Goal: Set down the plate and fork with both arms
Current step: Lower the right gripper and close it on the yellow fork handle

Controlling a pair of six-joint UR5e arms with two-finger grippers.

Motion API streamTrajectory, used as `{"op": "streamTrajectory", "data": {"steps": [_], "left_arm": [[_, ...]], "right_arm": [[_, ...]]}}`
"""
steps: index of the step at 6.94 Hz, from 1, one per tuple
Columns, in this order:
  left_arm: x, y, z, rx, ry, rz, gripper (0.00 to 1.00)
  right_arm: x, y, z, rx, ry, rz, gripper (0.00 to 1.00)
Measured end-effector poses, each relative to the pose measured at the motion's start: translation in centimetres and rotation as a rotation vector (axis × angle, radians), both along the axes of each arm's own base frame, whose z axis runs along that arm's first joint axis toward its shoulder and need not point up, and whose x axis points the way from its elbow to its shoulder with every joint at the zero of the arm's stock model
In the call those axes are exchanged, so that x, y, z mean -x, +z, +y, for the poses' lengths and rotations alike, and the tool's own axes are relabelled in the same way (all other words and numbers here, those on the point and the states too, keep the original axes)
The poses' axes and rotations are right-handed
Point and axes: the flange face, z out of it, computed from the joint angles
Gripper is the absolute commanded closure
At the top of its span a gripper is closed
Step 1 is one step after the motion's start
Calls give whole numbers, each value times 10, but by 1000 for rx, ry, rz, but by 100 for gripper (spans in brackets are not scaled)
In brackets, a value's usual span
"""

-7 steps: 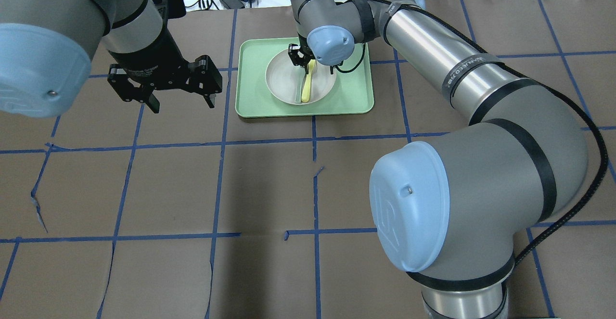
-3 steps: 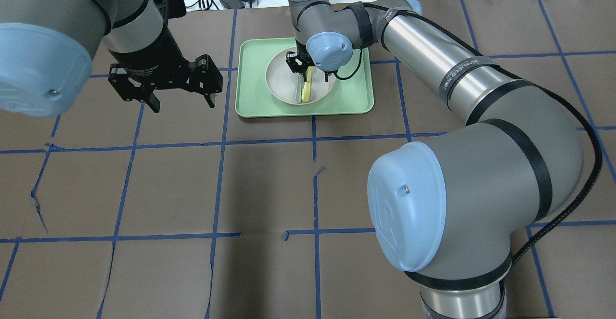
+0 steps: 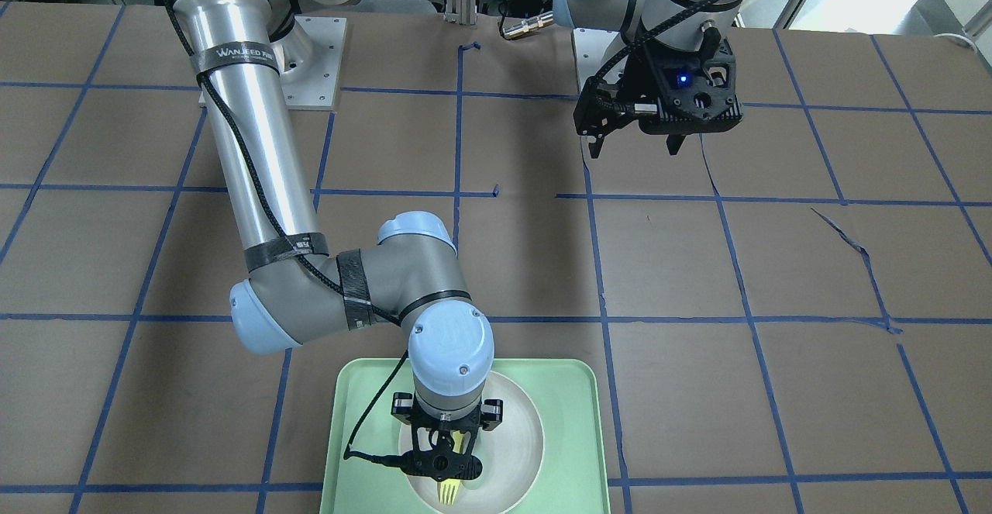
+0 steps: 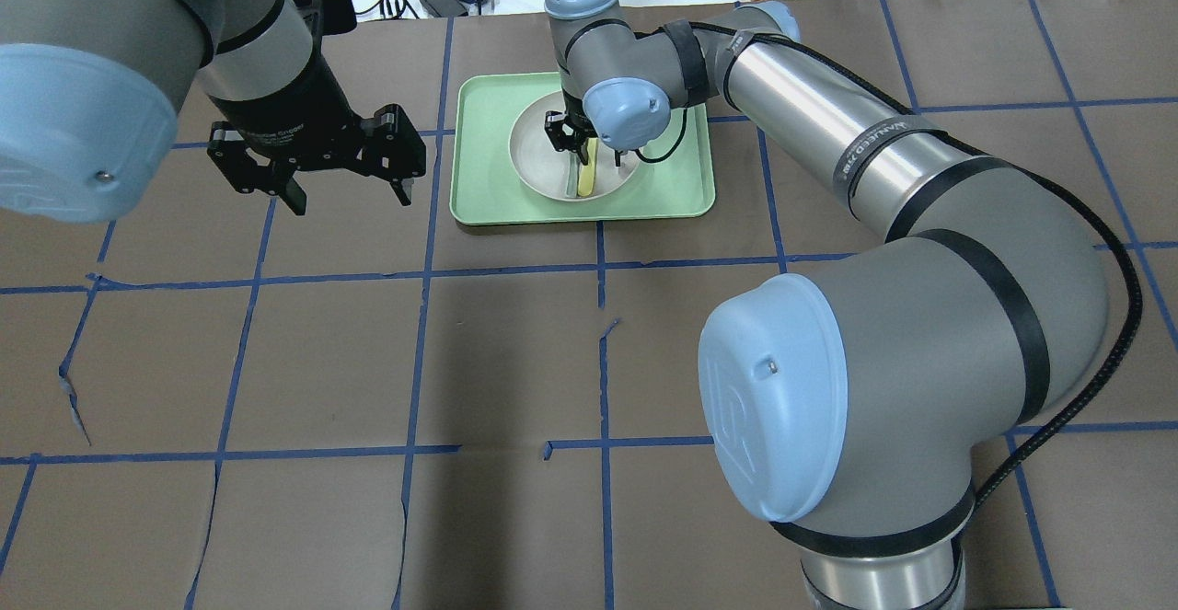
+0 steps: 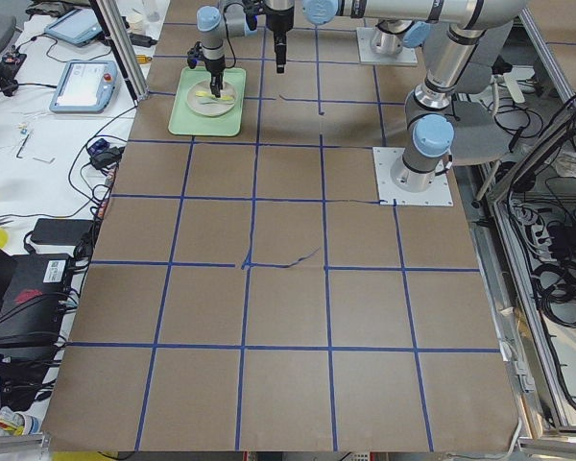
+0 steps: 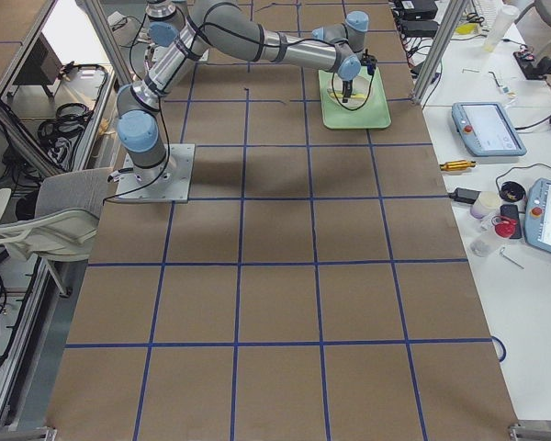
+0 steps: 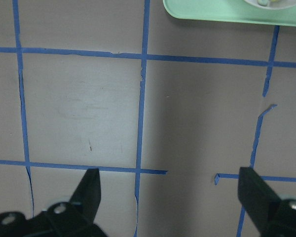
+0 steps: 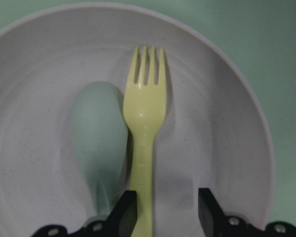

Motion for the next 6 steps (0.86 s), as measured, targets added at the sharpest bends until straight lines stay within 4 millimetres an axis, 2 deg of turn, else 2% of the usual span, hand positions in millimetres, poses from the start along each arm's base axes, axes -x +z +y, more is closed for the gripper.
{"op": "streamTrajectory", "data": {"steps": [6], "left_arm": [[0,-1,-1,-2,0,0,0]], "right_arm": [[-2,9,-5,42,6,-14,48]]}}
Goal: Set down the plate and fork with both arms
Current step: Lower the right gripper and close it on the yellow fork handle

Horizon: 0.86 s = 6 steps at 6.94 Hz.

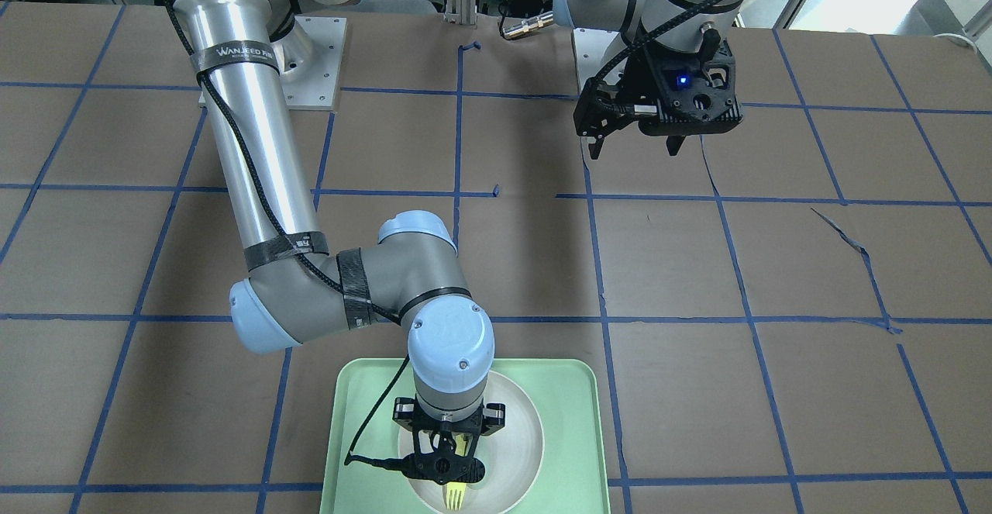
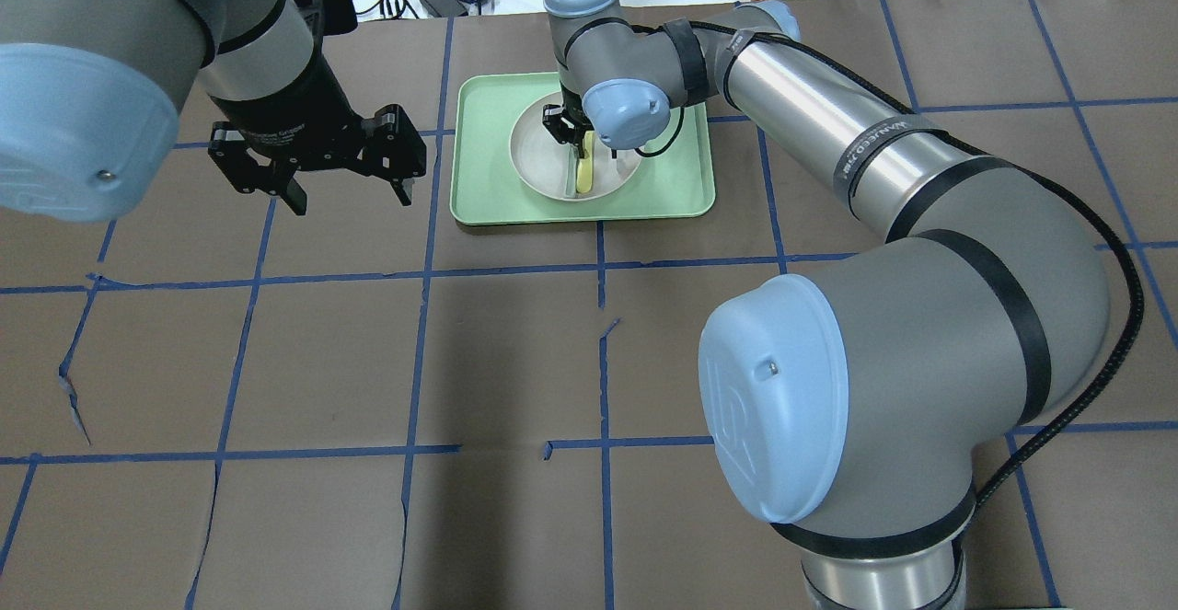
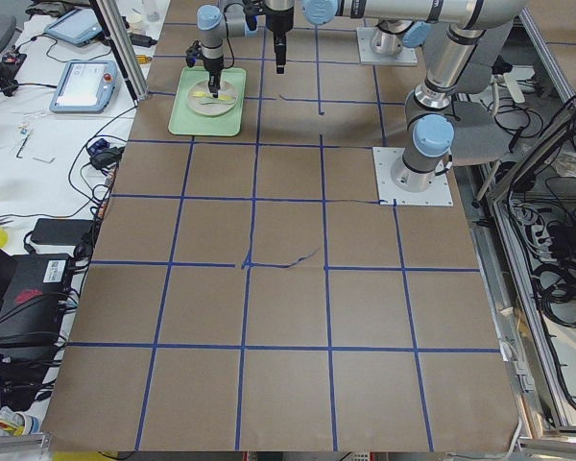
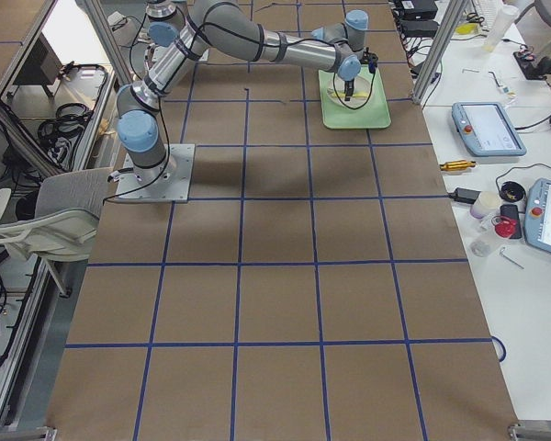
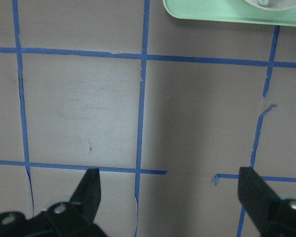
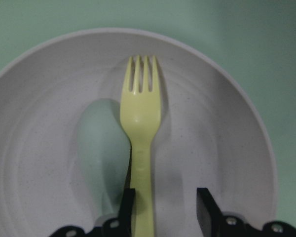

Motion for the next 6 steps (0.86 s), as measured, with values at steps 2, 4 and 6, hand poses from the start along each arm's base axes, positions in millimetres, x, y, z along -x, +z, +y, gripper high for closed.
{"op": "streamTrajectory", "data": {"steps": [2,4,6], "left_arm": [[0,0,0,0,0,0,0],[0,0,0,-1,0,0,0],[0,-1,-1,-2,1,0,0]], "right_arm": [[-1,3,-2,9,0,-7,48],[-2,0,-3,6,1,-9,52],[-2,-2,-2,3,1,-16,54]]}}
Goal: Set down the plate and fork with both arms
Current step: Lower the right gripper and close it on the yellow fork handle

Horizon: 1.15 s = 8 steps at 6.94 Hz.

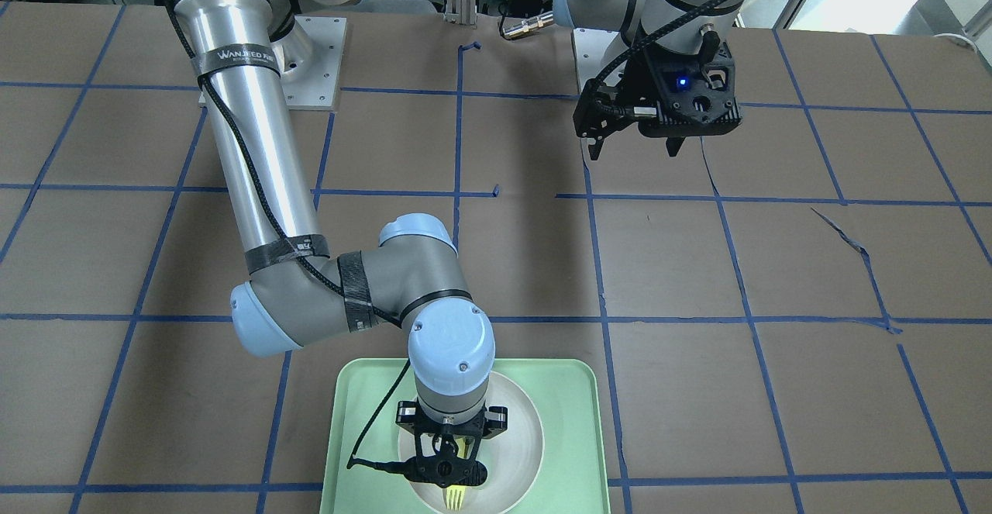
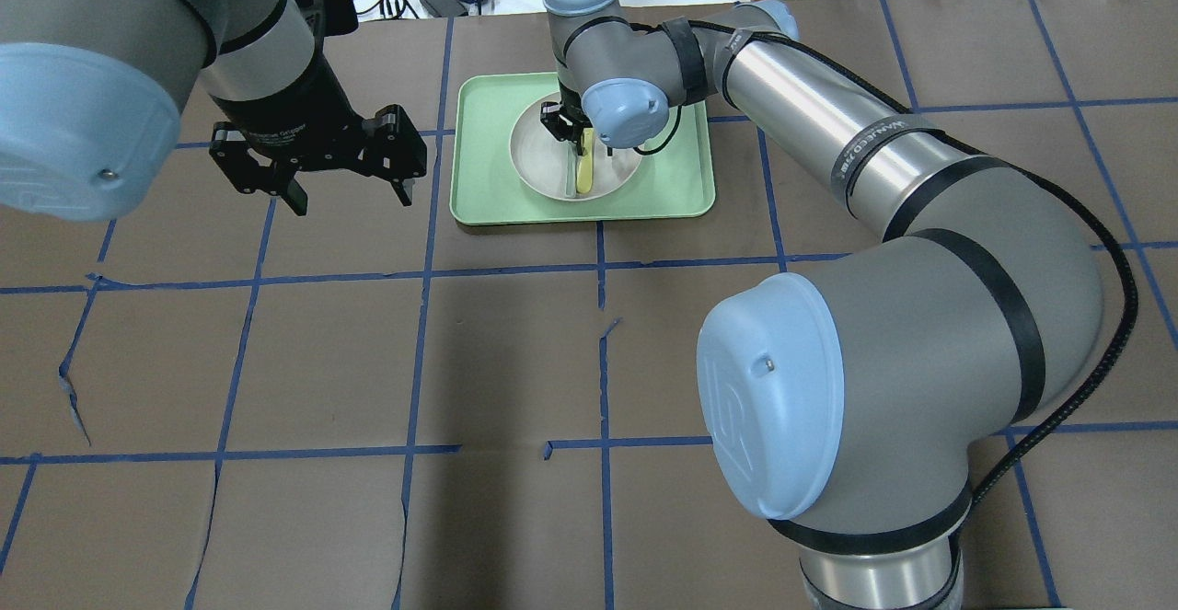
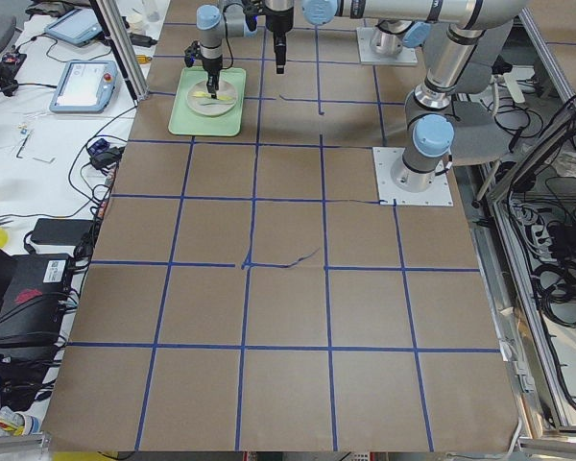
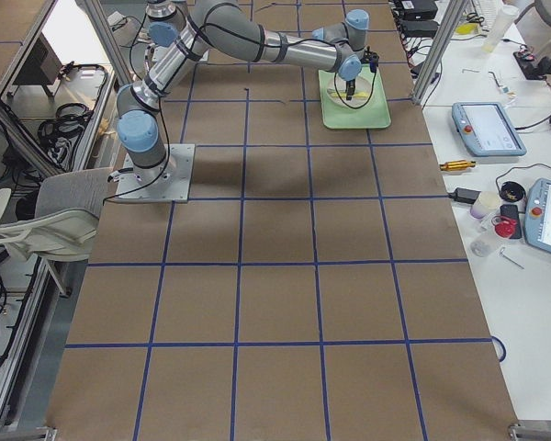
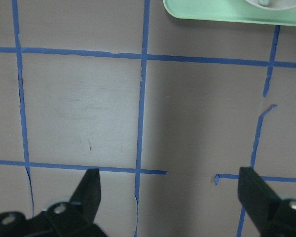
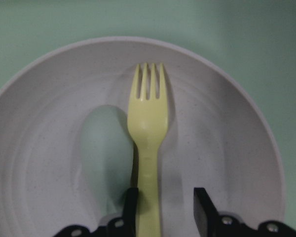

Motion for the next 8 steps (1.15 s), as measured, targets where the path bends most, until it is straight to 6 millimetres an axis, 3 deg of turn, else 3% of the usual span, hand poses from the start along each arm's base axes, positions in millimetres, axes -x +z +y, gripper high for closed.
{"op": "streamTrajectory", "data": {"steps": [2,5,8], "left_arm": [[0,0,0,-1,0,0,0],[0,-2,-1,-2,1,0,0],[0,-2,-1,-3,0,0,0]], "right_arm": [[-1,-5,0,-1,2,-13,54],[-2,-8,1,-1,5,-14,100],[-2,-5,1,2,10,-12,100]]}}
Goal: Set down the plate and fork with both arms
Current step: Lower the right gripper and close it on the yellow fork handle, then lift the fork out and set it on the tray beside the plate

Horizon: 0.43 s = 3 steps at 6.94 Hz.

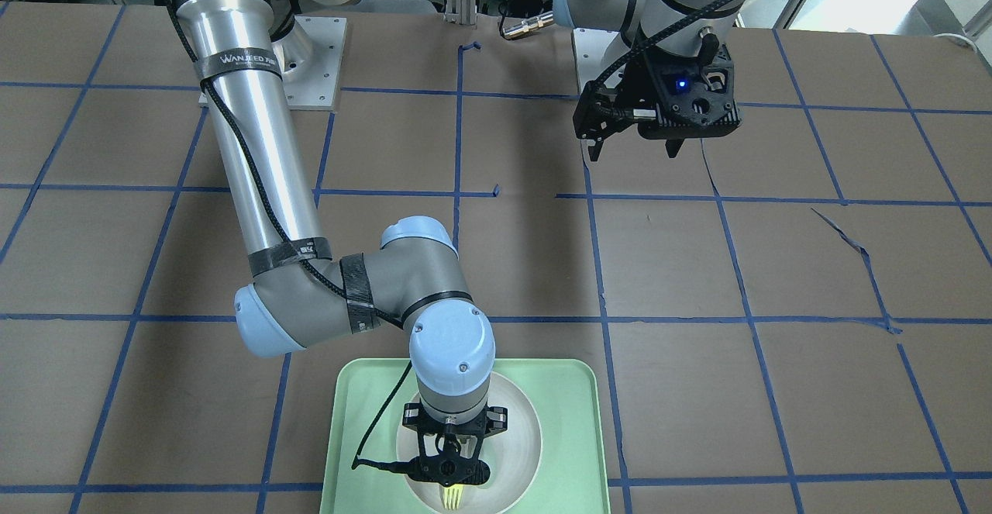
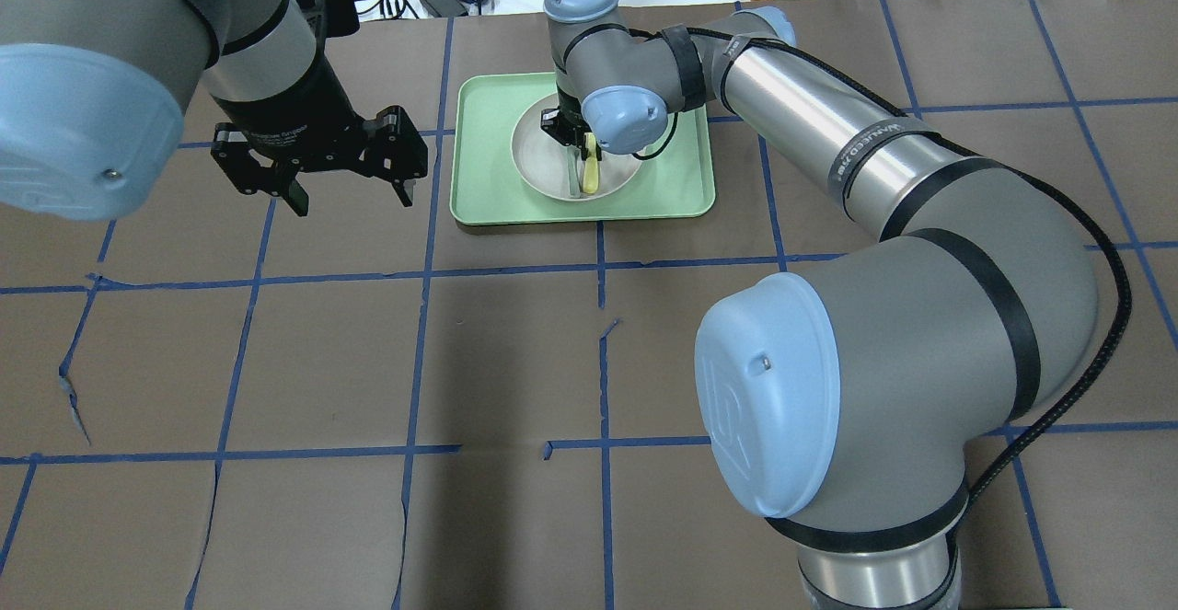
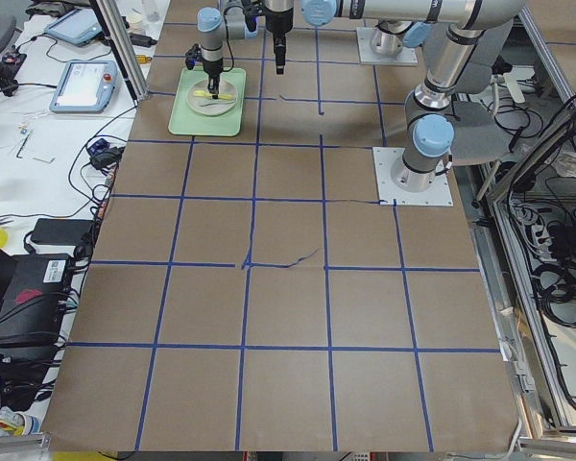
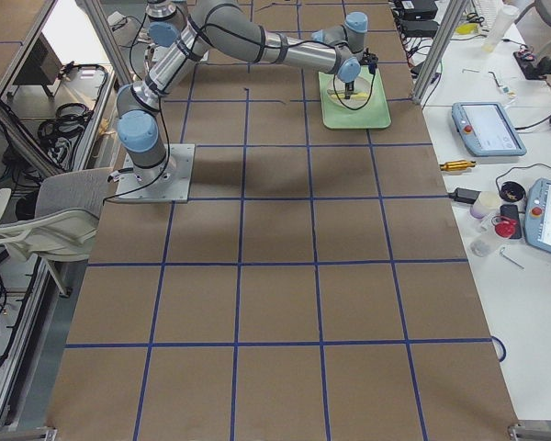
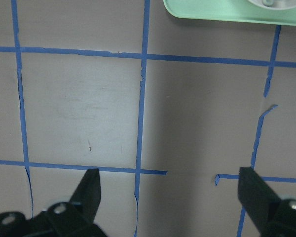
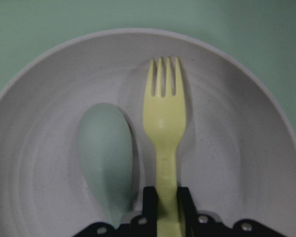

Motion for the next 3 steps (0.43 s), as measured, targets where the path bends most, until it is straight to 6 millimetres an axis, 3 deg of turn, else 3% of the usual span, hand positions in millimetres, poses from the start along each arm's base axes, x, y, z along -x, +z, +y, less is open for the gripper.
{"op": "streamTrajectory", "data": {"steps": [2,3], "left_arm": [[0,0,0,0,0,0,0],[0,0,0,0,0,0,0]], "right_arm": [[5,20,2,8,29,7,100],[20,34,1,12,69,17,100]]}}
